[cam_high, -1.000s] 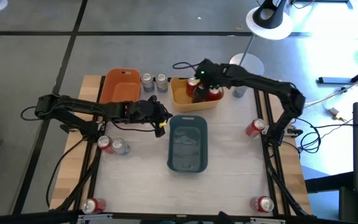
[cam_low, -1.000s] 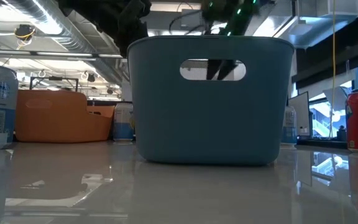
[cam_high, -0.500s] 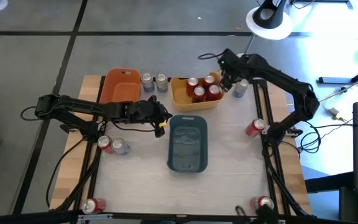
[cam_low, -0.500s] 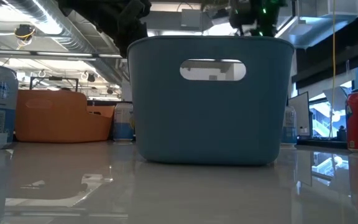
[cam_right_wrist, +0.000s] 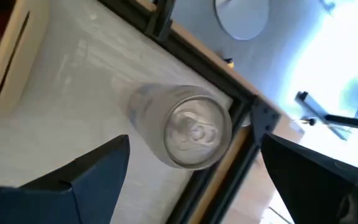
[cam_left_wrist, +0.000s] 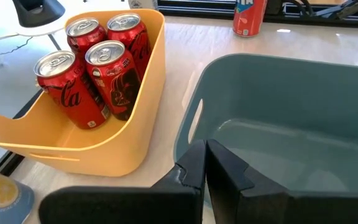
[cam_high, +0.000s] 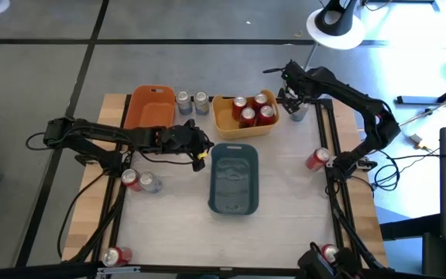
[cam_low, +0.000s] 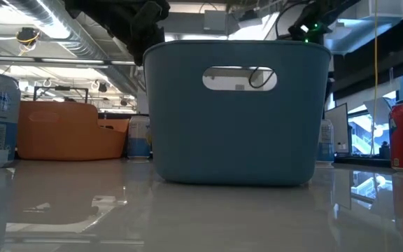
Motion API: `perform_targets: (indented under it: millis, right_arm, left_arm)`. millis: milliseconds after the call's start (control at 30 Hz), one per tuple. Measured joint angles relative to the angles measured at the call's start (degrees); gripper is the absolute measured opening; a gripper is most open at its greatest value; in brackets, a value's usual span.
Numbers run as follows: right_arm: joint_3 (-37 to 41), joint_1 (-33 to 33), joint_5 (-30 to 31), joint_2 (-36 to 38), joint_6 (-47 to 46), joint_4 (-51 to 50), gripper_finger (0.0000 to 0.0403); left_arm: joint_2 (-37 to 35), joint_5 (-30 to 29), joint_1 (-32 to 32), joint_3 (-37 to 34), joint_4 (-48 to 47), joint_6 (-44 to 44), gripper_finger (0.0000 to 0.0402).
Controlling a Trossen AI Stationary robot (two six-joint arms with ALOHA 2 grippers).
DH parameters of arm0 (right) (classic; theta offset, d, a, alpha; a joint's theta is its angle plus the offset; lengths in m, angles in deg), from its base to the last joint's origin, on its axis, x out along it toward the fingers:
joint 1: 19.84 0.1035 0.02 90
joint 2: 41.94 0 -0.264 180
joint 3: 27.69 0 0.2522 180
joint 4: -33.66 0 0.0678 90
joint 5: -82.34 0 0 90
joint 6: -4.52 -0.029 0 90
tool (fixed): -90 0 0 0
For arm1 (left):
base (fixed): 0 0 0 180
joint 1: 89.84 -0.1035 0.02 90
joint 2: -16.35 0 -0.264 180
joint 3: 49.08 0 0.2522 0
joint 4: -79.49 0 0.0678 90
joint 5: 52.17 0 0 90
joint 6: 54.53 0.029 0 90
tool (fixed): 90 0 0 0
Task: Sort soda cans
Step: Put the top right white soda can into the blue bin
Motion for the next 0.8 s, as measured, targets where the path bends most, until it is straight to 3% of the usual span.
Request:
perform_targets:
  millis: [167,467,800]
  right_arm:
    - [1.8,-2.4,-0.1,0.0,-0.6,2.8,0.0363]
    - [4.4,-7.1,-7.0,-1.3,-1.5,6.0,0.0363]
    - [7.7,-7.7,-10.8,-1.8,-1.3,8.8,0.0363]
  left_arm:
    - [0.0,0.0,0.0,0.0,0.0,0.0,0.0005]
    - [0.0,0.0,0.0,0.0,0.1,1.6,0.0005]
    - [0.0,0.0,0.0,0.0,0.1,1.6,0.0005]
